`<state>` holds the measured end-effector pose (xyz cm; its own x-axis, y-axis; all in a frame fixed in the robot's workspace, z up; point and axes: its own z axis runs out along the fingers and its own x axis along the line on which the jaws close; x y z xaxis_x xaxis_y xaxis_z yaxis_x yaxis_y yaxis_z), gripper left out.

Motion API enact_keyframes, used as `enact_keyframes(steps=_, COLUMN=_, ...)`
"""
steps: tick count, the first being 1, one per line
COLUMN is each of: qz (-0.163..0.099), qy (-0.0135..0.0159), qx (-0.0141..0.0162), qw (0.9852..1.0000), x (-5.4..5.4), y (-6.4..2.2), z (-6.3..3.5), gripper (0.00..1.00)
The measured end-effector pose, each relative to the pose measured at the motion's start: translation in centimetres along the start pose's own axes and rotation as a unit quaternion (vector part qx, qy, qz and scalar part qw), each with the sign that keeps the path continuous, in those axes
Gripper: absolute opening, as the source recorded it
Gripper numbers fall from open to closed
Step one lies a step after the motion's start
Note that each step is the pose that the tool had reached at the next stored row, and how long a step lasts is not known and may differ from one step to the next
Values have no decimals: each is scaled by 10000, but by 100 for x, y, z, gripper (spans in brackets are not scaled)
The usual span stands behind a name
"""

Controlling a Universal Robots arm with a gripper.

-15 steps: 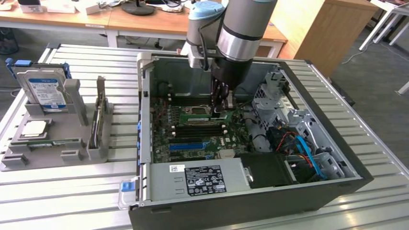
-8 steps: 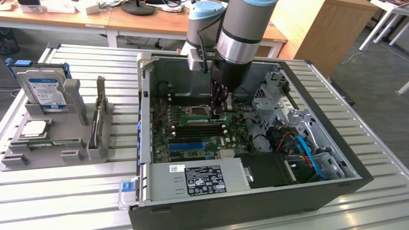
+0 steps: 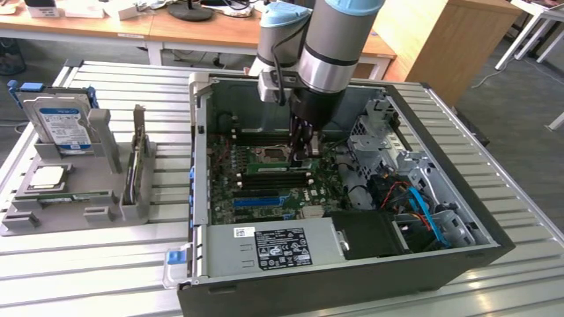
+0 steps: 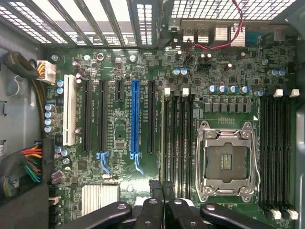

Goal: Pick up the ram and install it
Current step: 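Insert the ram into the slot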

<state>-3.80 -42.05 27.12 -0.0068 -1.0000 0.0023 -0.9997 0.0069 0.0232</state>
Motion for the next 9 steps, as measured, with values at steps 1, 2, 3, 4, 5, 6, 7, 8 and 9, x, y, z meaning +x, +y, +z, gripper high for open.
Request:
enact_keyframes(steps=1, qz=2, qy=0, qx=1, qw=10000, x=0, y=0, z=10, gripper=12)
enact_keyframes(steps=2, qz=5, qy=-1, qx=1, qw=10000, x=0, y=-1, z=20, gripper=12)
enact_keyframes(steps=3, qz=7, qy=-1, qx=2, qw=10000, x=0, y=-1, z=29, gripper=12)
enact_keyframes(steps=4, qz=9, qy=-1, qx=2, qw=10000, x=0, y=-1, z=36, gripper=12)
enact_keyframes(steps=5, qz=11, qy=0, qx=2, qw=10000, x=0, y=-1, z=38, gripper=12)
enact_keyframes(steps=6, qz=11, qy=0, qx=2, qw=10000, x=0, y=-1, z=38, gripper=12)
enact_keyframes(steps=7, qz=11, qy=0, qx=2, qw=10000, x=0, y=-1, z=38, gripper=12)
enact_keyframes(steps=8, qz=11, qy=0, qx=2, qw=10000, x=0, y=-1, z=38, gripper=12)
enact_keyframes(steps=9, qz=11, qy=0, qx=2, qw=10000, x=0, y=-1, z=38, gripper=12)
